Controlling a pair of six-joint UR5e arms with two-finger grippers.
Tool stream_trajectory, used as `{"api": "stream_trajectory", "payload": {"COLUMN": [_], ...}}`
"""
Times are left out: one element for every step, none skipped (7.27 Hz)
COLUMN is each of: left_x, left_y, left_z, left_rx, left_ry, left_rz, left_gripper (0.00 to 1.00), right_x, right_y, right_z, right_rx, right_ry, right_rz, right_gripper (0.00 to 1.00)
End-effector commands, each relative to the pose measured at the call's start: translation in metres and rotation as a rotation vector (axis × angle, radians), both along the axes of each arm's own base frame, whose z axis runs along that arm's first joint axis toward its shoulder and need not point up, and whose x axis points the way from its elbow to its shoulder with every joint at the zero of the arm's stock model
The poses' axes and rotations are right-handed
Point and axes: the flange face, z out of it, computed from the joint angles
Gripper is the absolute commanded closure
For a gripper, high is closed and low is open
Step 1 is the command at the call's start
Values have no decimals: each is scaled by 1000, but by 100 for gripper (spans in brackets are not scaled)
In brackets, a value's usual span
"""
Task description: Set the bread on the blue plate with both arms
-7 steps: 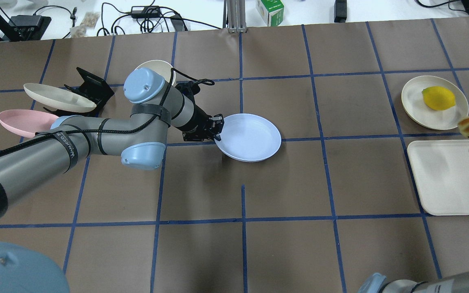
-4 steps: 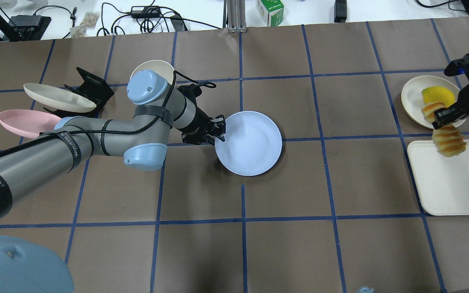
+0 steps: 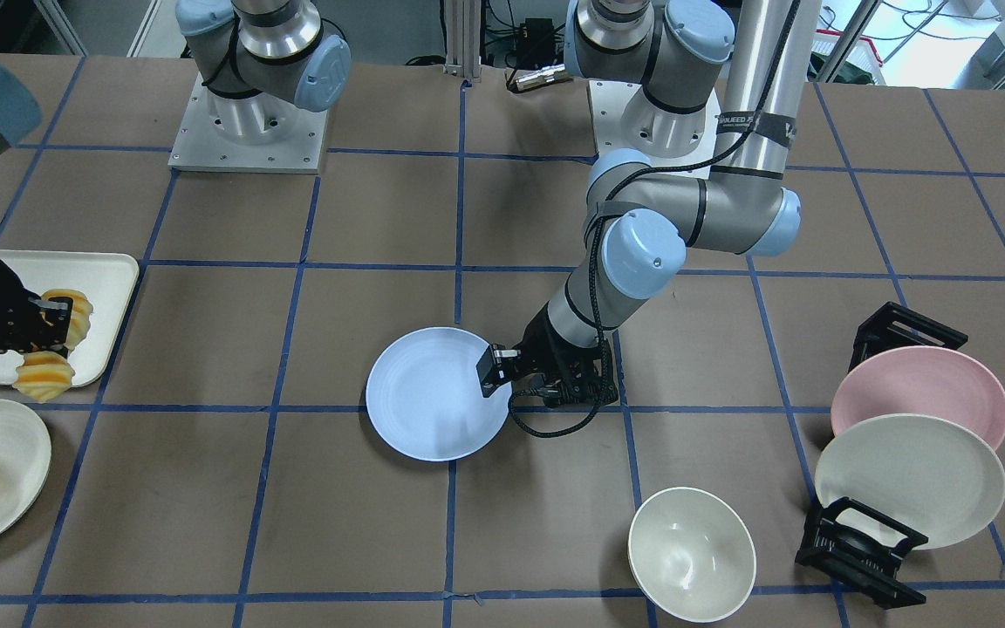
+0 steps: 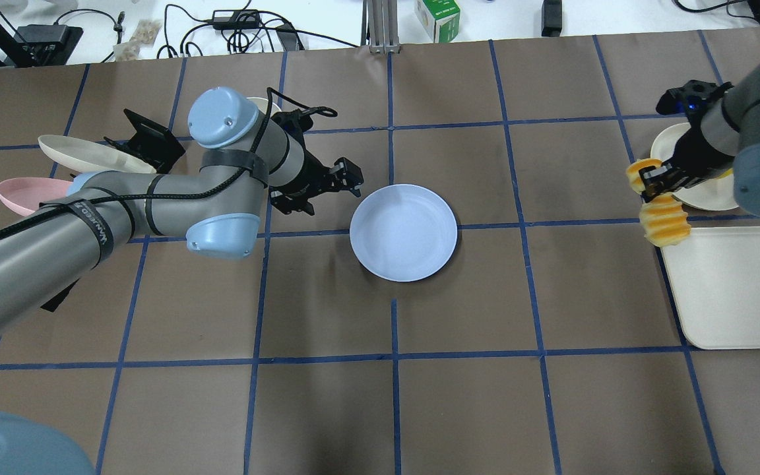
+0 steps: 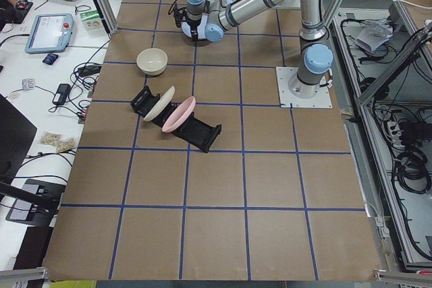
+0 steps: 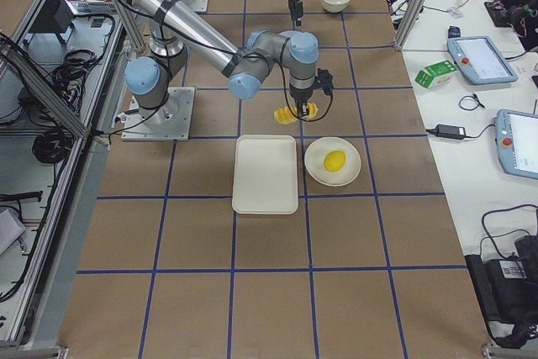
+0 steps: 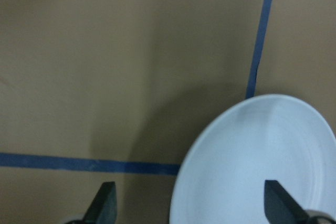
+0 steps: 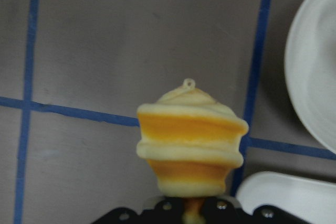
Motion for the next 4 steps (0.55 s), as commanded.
{"api": "stream_trajectory", "payload": {"left_x": [48, 72, 113, 142], "left_y": [-27, -31, -29, -21], "left_z": [76, 112, 148, 176], "left_rx": [59, 81, 132, 163], "left_ry": [-208, -229, -239, -234], "left_rz": [16, -45, -14, 24], "left_gripper": [0, 0, 0, 0], "right_x": [123, 178, 230, 277], "right_y": [2, 8, 7, 12], "right_z": [-1, -5, -14, -41], "right_rx": [6, 13, -42, -20], "right_ry": [-26, -67, -80, -92], "right_rz": [21, -38, -68, -87], "right_gripper": [100, 100, 100, 100]}}
